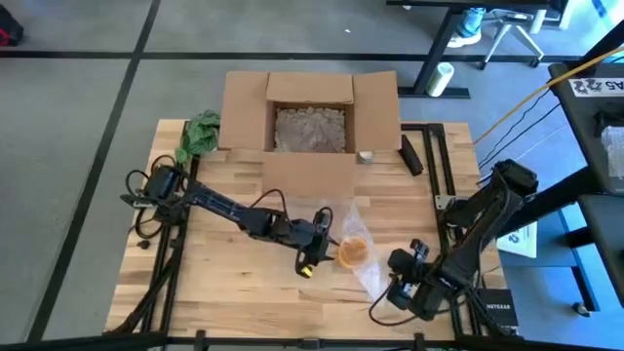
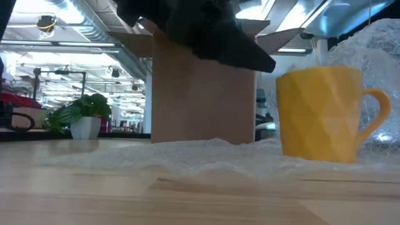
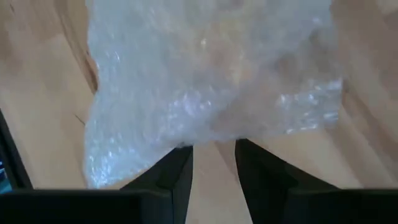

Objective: Wrap mug
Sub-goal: Wrap the yellow mug with the bubble wrap

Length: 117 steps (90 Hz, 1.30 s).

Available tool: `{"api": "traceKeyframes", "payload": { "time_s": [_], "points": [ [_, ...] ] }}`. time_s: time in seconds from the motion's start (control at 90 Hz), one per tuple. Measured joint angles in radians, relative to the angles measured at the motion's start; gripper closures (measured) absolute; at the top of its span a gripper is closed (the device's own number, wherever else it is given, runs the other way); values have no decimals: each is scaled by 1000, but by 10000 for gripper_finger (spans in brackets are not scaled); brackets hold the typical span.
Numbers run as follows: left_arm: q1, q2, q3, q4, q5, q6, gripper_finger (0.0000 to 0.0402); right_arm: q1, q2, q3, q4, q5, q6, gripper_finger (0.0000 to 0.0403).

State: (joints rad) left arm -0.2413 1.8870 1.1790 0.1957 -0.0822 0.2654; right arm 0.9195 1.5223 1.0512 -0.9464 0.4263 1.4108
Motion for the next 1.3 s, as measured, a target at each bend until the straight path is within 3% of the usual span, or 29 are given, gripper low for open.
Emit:
{"api": "traceKeyframes", "payload": {
  "time_s": [0.478, 0.733, 1.067, 1.3],
  "points": [
    [6, 47, 0, 51, 36, 3, 231, -64, -29, 0, 29, 19, -114, 297],
    [14, 57, 1, 68, 40, -1, 231, -73, -93, 2, 40, 118, -163, 297],
    [14, 58, 0, 76, 53, -2, 231, -174, -94, 2, 151, 103, -350, 297],
    [14, 59, 0, 77, 53, -1, 231, -266, -93, 2, 203, 24, -474, 297]
  ]
}}
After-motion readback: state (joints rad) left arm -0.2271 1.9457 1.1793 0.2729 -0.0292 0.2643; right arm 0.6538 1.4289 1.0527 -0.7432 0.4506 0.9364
